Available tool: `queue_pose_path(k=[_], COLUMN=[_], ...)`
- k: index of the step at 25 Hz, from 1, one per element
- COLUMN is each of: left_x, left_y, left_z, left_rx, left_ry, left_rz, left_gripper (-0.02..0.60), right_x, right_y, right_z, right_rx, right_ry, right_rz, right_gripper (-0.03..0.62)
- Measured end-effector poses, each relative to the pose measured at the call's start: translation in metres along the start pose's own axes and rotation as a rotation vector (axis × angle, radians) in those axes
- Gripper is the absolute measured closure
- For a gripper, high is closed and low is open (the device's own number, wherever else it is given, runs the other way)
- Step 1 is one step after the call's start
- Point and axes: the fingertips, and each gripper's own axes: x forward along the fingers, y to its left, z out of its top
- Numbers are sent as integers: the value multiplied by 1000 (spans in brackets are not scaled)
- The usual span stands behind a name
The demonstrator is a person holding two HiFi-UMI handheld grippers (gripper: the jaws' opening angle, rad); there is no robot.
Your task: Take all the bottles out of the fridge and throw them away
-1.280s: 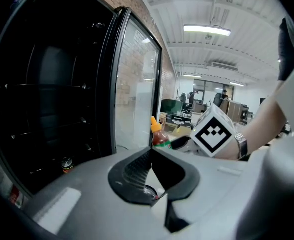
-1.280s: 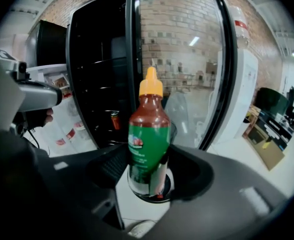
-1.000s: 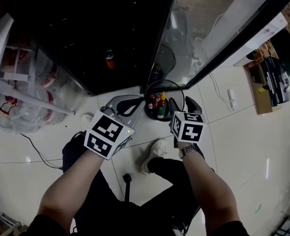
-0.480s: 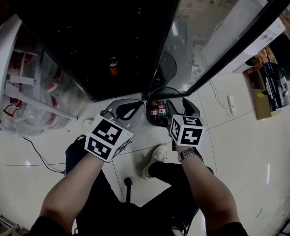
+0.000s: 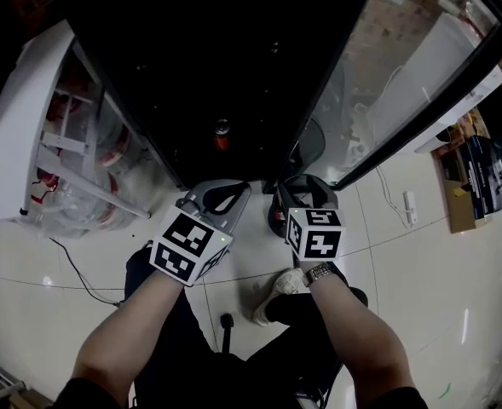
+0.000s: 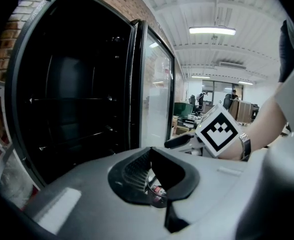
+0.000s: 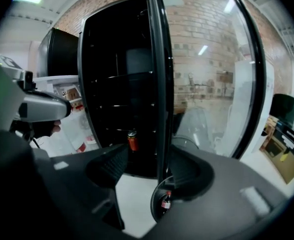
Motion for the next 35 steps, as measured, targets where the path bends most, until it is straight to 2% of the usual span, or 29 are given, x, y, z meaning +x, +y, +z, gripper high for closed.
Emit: queue_pose_path(k=[6, 23, 32, 35], left_x=[-6, 12, 28, 32], left_y=[31, 134, 167, 172], left_z=[-6, -55, -80, -86], left_rx=[-11, -29, -47, -59], left_ry=[9, 66, 86, 90], left_rz=[37, 131, 137, 134], left_gripper=[577, 577, 572, 572], right_x=[28, 154, 223, 242], right_y=[30, 94, 102, 96], right_z=[13, 8, -7, -17], right_rx=[-44, -138, -141, -121], right_ry=[1, 78, 132, 171], right_rz=[49, 159, 166, 141], right_gripper=[339, 338, 303, 295])
